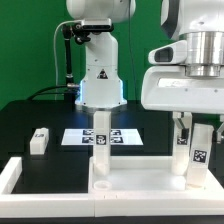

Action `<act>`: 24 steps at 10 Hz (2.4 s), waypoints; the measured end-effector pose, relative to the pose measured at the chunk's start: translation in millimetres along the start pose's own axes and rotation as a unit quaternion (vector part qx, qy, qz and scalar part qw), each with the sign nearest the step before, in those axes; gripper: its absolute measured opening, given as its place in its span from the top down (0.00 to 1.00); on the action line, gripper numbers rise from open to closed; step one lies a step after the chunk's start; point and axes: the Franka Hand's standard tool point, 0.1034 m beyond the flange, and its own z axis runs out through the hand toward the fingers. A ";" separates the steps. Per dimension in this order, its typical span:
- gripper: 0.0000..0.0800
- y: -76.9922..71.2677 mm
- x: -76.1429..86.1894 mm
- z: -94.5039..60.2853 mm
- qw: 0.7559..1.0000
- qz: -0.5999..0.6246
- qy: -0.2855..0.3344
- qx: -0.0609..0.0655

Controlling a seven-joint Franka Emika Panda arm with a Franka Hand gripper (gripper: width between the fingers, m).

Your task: Assemble desk

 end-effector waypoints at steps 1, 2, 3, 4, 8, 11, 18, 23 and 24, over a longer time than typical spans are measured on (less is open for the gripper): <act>0.63 2.1 1.8 0.1 0.999 0.040 0.001 -0.001; 0.63 3.7 2.5 0.4 0.997 0.079 0.001 -0.003; 0.63 5.6 2.9 0.8 0.993 0.116 -0.001 -0.005; 0.63 7.6 2.8 0.8 0.982 0.186 -0.009 -0.014; 0.63 19.1 1.4 4.7 0.872 0.485 -0.059 -0.001; 0.62 19.2 1.0 4.5 0.866 0.497 -0.060 -0.003; 0.19 25.6 13.2 2.6 0.995 0.082 -0.055 0.026; 0.19 7.7 22.2 -13.8 0.976 -0.216 -0.032 0.024; 0.19 4.5 17.3 -10.5 0.965 -0.259 -0.014 0.028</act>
Offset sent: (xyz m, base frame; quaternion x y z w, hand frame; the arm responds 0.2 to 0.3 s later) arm 0.0052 -0.0051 0.0005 -0.0488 -0.0308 0.2773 0.9591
